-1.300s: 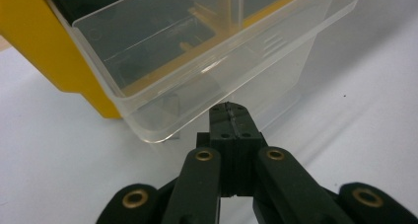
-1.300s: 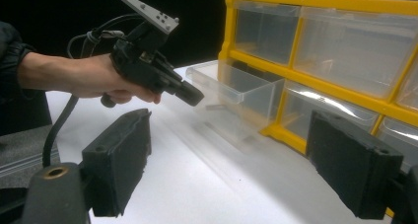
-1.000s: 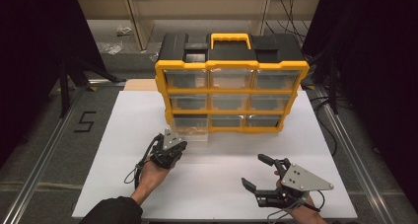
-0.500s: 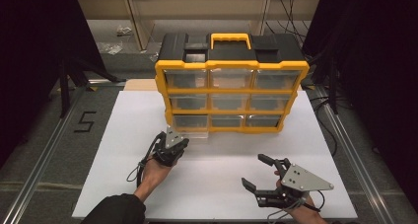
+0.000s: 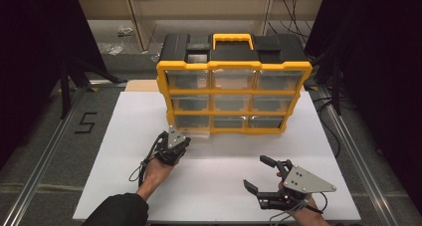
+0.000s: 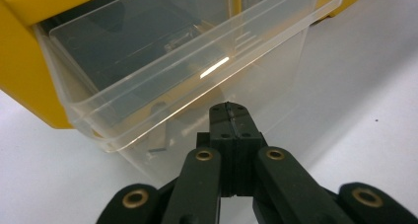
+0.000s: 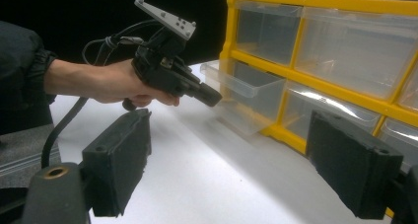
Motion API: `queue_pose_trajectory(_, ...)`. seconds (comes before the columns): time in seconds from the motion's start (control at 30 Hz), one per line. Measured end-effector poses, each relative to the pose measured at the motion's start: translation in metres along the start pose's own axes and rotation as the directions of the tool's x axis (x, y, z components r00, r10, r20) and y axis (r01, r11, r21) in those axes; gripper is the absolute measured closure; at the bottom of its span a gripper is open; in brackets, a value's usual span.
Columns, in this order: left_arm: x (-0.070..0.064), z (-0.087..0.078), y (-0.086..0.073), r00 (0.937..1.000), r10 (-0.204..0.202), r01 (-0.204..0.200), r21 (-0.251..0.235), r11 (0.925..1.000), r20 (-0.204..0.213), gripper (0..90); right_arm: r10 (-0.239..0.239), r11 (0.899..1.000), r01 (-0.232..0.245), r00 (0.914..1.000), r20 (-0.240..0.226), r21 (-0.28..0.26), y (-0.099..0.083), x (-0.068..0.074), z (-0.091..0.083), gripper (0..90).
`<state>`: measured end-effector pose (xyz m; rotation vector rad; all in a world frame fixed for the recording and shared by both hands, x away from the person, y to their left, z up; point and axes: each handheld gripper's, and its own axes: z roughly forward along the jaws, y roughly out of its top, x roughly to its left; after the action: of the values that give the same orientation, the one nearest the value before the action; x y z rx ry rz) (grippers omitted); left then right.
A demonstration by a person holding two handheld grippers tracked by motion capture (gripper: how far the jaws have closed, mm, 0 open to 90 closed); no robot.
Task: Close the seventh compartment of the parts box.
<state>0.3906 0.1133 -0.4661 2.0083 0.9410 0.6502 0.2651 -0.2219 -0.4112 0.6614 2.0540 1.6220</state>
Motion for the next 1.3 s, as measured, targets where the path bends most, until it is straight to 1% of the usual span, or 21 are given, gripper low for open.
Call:
queue_pose_trajectory(0.23, 0.004, 0.006, 0.0, 0.9998, -0.009, 0.009, -0.001, 1.0, -0.016, 89.7, 0.006, 1.0, -0.006, 1.0, 0.001, -0.002, 0.0, -0.001, -0.001, 18.4)
queue_pose_trajectory(0.93, 0.013, 0.017, 0.002, 0.9989, -0.024, 0.023, -0.009, 0.9997, -0.041, 89.8, 0.004, 1.0, -0.004, 1.0, 0.0, -0.004, 0.0, 0.0, -0.001, 18.4)
queue_pose_trajectory(1.3, 0.018, 0.021, 0.001, 0.9973, -0.048, 0.047, -0.02, 0.9987, -0.056, 89.8, 0.004, 1.0, -0.004, 1.0, 0.0, -0.004, 0.0, 0.0, -0.001, 18.4)
